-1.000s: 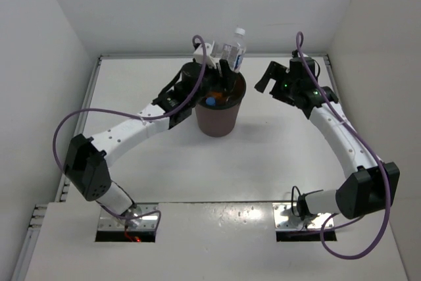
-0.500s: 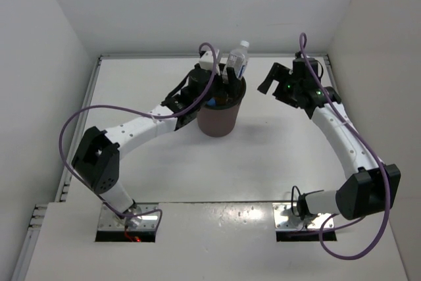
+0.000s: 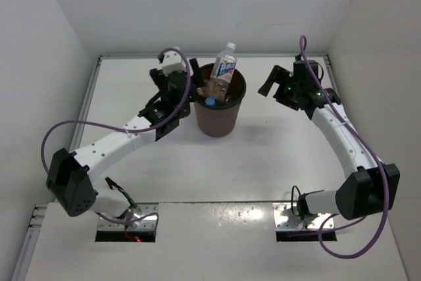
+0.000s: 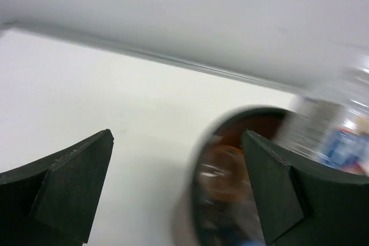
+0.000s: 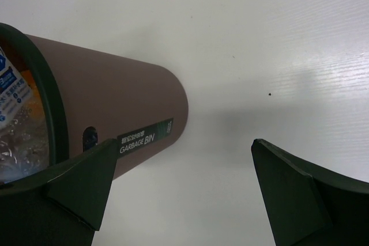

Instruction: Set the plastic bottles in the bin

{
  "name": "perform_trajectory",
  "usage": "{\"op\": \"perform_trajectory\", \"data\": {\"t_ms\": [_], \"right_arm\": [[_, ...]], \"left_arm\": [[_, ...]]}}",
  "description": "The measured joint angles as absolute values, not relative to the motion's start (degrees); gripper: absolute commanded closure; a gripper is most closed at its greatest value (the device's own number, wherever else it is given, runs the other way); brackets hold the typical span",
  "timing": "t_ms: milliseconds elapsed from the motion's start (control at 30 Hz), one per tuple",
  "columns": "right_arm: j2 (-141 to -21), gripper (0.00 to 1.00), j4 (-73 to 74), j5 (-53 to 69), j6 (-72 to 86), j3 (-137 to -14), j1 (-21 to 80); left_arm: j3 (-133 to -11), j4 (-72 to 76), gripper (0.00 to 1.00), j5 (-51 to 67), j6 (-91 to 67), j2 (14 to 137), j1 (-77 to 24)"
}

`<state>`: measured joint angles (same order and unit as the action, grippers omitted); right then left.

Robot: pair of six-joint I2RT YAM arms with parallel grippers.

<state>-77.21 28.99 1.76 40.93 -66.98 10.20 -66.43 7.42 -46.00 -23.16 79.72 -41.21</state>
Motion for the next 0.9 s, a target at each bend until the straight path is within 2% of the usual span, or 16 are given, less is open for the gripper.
{"op": "perform_trajectory", "data": {"t_ms": [167,367,900], "right_arm": [[-77.23,0.0,29.1,1.85,40.95,-67.0,10.11],[-77.32,0.0,29.71,1.8,40.93,-67.42,9.5],[-76.01,0.0,32.16,3.75,38.41,-65.95,8.16]], "left_arm": [[-63.7,2.83,0.0,-60.97,-26.17,77.3,-37.47],[-61.1,-4.73,0.0,-67.79,-32.6,77.82,-36.77],[-66.15,-9.06,0.0,-65.01,-37.47,82.7,-36.1]]}}
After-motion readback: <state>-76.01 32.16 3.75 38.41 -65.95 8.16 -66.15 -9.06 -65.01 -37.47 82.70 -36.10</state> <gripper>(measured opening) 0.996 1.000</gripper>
